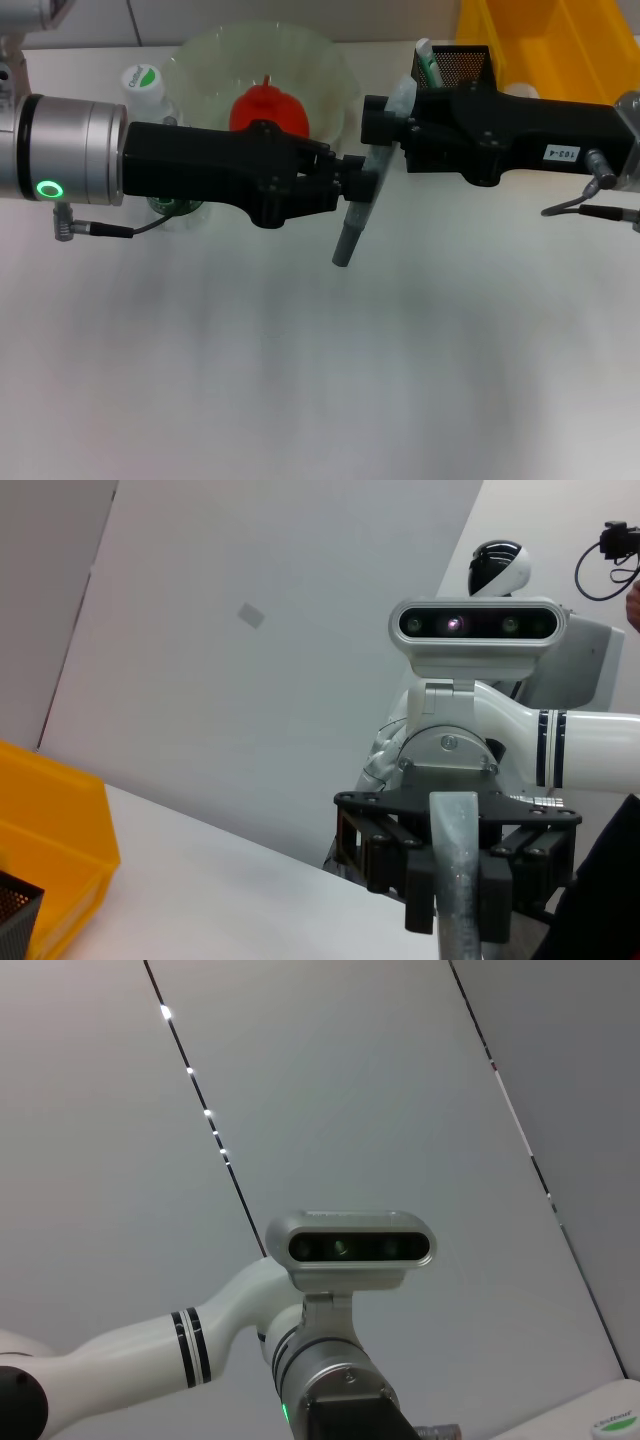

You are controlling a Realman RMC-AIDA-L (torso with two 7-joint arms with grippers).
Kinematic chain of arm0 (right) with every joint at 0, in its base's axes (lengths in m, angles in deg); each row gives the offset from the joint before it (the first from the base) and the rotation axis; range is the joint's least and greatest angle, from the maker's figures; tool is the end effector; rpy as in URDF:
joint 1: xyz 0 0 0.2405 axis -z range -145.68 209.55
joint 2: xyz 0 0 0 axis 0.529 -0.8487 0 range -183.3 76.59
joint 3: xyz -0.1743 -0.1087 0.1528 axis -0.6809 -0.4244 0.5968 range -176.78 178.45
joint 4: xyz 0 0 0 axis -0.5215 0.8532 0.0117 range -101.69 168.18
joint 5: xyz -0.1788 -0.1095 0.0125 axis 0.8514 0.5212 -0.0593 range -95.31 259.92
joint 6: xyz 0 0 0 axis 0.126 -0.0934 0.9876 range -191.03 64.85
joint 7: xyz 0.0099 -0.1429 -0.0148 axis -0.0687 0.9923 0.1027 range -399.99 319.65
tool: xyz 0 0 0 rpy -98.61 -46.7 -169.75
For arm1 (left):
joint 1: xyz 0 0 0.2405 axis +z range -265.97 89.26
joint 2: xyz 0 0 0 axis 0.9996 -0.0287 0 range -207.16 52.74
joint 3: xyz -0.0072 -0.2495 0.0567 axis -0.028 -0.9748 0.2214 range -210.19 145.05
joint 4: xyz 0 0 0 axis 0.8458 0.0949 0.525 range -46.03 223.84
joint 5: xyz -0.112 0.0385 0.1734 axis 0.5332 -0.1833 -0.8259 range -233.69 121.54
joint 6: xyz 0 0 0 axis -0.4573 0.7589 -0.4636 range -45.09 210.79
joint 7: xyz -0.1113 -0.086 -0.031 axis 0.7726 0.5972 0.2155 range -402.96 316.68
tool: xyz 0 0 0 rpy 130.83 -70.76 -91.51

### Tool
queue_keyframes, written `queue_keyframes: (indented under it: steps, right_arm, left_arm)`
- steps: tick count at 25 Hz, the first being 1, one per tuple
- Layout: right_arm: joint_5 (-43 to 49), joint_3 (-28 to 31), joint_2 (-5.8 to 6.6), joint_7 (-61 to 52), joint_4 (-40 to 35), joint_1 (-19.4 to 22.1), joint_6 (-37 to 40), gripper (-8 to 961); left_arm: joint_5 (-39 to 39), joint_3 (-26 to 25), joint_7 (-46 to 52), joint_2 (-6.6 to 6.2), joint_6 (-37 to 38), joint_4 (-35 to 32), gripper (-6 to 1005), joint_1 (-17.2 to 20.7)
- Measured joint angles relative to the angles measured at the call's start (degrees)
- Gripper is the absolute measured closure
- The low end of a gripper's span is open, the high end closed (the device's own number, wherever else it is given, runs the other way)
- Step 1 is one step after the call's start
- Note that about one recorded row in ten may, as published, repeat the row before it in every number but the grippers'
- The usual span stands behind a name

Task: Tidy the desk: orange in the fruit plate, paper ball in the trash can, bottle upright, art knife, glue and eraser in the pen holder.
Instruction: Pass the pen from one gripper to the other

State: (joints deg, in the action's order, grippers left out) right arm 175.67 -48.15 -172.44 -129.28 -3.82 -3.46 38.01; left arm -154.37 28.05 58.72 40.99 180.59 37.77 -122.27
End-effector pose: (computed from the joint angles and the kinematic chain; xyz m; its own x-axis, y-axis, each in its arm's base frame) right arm 0.1756 0.3338 0.0091 0.6146 -0.3369 -0.7132 -0.3195 -0.9330 0.1654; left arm -0.1596 0.3331 0.0056 0.7839 0.3744 0.4952 0.3286 -0.9270 0.1807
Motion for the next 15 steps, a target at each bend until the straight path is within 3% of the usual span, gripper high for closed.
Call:
queue_keyframes:
  steps: [7, 14, 15]
  right_arm:
    - [0.06, -0.2, -0.01, -0.07, -0.02, -0.07, -0.92, 803]
    - [0.07, 0.35, 0.11, -0.17, -0.56, 0.11, -1.05, 806]
    - [0.03, 0.42, 0.19, -0.35, -1.13, 0.25, -1.34, 807]
  left_arm:
    - [0.25, -0.43, 1.75, 0.04, -0.49, 0.02, 800, -0.26]
    - [0.14, -1.54, 1.15, -0.19, -0.9, -0.28, 530, -0.08]
    - [0.11, -3.16, -1.32, -0.62, -0.96, -0.66, 500, 1.51]
